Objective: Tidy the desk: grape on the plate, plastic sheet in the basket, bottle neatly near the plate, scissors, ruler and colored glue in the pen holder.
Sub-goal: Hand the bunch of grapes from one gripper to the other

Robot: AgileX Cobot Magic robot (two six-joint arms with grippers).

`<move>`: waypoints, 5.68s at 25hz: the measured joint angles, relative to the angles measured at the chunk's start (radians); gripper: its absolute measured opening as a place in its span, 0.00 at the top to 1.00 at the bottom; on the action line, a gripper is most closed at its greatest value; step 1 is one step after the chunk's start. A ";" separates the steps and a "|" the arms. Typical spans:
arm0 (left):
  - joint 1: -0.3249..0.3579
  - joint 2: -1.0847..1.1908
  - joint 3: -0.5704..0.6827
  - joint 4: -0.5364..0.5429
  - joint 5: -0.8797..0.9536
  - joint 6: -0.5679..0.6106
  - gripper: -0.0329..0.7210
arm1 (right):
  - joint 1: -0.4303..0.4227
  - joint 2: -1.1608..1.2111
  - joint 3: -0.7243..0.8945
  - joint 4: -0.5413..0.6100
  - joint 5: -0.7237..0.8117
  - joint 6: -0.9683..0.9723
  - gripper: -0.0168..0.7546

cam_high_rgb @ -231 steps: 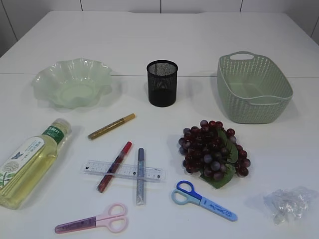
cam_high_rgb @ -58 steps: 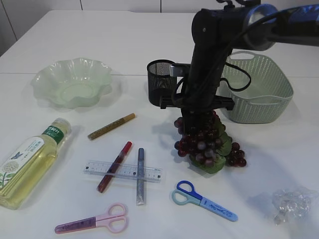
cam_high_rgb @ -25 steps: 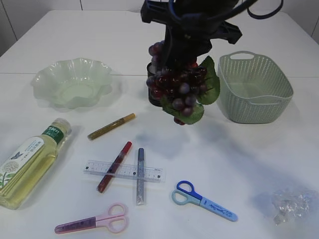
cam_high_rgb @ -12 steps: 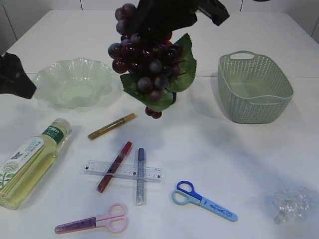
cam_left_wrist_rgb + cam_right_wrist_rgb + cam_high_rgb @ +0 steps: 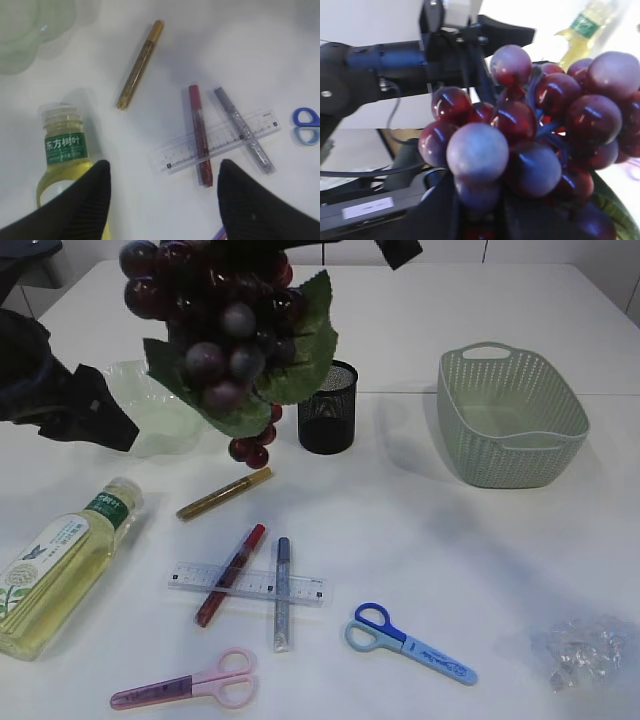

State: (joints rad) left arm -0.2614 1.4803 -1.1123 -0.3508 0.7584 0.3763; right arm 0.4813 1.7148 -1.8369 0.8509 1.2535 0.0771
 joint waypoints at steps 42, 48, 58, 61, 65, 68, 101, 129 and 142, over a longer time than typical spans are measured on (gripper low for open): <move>-0.069 0.041 0.000 -0.933 -0.022 0.973 0.21 | -0.194 0.021 0.000 0.588 -0.010 -0.030 0.81; -0.069 0.041 0.000 -1.076 -0.040 1.084 0.21 | -0.194 0.021 0.000 0.614 -0.010 -0.042 0.81; -0.071 0.040 0.000 -1.321 0.043 1.256 0.21 | -0.194 0.021 0.000 0.614 -0.012 -0.049 0.81; -0.071 0.040 0.000 -1.377 0.052 1.286 0.19 | -0.194 0.021 0.000 0.616 -0.012 -0.054 0.81; -0.071 0.040 -0.002 -1.407 0.080 1.322 0.18 | -0.194 0.021 0.000 0.624 -0.012 -0.060 0.81; -0.078 0.040 -0.018 -1.407 0.087 1.329 0.18 | -0.194 0.021 0.000 0.630 -0.012 -0.060 0.81; -0.158 0.128 -0.171 -1.420 -0.091 1.392 0.75 | -0.194 0.021 0.000 0.671 -0.023 -0.077 0.81; -0.158 0.122 -0.171 -1.421 -0.091 1.388 0.84 | -0.194 0.021 0.000 0.675 -0.026 -0.077 0.55; -0.158 0.113 -0.171 -1.421 -0.106 1.386 0.85 | -0.194 0.021 0.000 0.700 -0.026 -0.077 0.35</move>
State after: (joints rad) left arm -0.4195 1.5934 -1.2831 -1.7718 0.6522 1.7618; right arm 0.2877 1.7361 -1.8369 1.5508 1.2279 0.0000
